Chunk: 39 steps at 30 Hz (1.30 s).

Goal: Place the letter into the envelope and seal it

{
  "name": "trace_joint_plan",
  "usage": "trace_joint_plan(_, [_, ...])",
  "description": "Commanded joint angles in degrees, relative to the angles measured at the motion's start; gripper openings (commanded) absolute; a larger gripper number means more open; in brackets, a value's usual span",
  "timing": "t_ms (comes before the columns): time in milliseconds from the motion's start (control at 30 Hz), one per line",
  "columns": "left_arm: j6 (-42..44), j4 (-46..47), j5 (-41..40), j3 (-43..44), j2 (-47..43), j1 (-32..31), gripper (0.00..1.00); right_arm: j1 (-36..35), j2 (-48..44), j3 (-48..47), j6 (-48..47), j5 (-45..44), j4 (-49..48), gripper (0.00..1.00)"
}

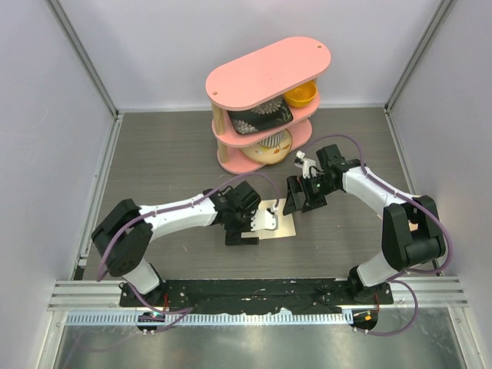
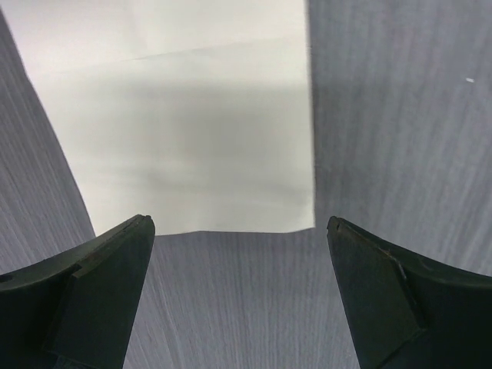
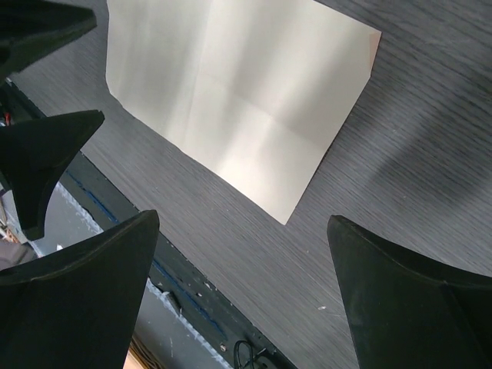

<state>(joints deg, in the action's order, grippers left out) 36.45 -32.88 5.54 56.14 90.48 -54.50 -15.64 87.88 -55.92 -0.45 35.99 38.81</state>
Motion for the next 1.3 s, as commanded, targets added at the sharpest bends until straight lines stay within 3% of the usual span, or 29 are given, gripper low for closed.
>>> trace_joint_plan(0, [-1.11,2.65,3.77,4.50,3.64,2.99,1.00,-0.01,-0.60,-2.17,0.36,1.19,-0.93,0.97])
trace_joint_plan(333, [1.26,3.28,5.18,7.31,13.57,5.89,0.97,1.57,-2.09,-2.17,0.36,3.30,-0.67,0.98])
trace_joint_plan(500, [2.75,-2.35,8.69,10.66,17.98,7.04,0.63,3.86,-2.97,-2.26,0.36,5.67,0.13,0.98])
trace_joint_plan(667, [3.90,-3.42,9.22,10.48,17.89,7.04,0.48,5.53,-4.20,-1.74,0.01,6.55,0.22,0.98])
trace_joint_plan(700, [3.98,-3.42,9.22,10.48,17.89,7.04,0.39,5.71,-4.55,-1.74,-0.08,6.46,0.22,0.98])
trace_joint_plan(800, [4.07,-3.50,9.14,10.57,18.16,7.04,0.26,6.50,-4.99,-1.65,-0.26,5.94,0.30,0.98])
trace_joint_plan(1100, [1.00,-3.24,9.84,11.71,14.12,7.04,0.04,7.20,-6.22,-0.68,-1.22,6.81,0.66,0.98])
trace_joint_plan(1267, [-0.76,-10.43,12.30,16.36,8.58,7.04,0.01,7.38,-11.12,-1.73,-4.90,5.59,2.32,0.98])
